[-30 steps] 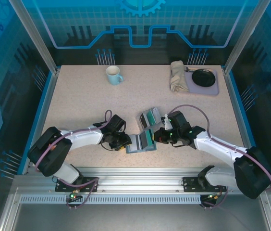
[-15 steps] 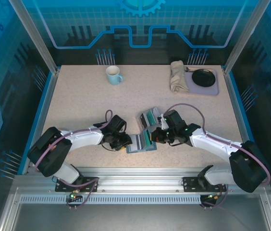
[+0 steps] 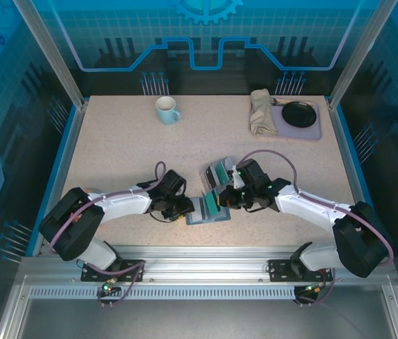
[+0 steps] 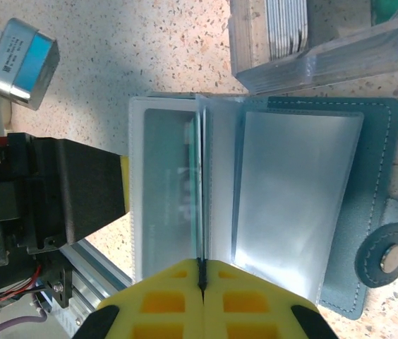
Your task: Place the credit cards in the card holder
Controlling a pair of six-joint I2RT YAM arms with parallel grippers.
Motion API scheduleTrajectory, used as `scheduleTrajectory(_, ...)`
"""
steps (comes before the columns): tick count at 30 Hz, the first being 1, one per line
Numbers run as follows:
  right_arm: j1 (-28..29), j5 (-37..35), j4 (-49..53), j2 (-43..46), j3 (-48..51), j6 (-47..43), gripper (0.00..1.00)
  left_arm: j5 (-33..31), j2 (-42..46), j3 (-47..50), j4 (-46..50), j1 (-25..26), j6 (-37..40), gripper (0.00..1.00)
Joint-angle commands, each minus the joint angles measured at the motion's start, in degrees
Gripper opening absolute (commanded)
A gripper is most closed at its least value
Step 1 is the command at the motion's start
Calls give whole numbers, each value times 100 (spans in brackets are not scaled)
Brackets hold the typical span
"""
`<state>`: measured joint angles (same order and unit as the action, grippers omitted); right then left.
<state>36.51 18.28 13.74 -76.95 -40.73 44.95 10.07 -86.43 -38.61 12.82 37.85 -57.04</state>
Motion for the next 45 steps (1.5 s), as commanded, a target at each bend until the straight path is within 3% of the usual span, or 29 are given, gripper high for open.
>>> scheduleTrajectory(1,85,-92,205,-51,-151,-91,2,-243,125,148,-90,62,3,35)
scheduleTrajectory(6,101,-9,245,-176,-236,-139,2,-460,372,240,38,63,-74,36)
scheduleTrajectory(14,60,-791,885,169,-297,-211,2,-1172,1023,511,454,62,-436,41)
scheduleTrajectory(24,134,-116,-336,254,58,155,2,-527,849,345,-180,60,27,52)
scheduleTrajectory(34,241,-234,-817,-234,295,457,1,-164,308,249,-495,66,89,52)
scheduleTrajectory(45,238,-2132,1323,573,-14,109,1,-119,-34,143,-433,78,127,47)
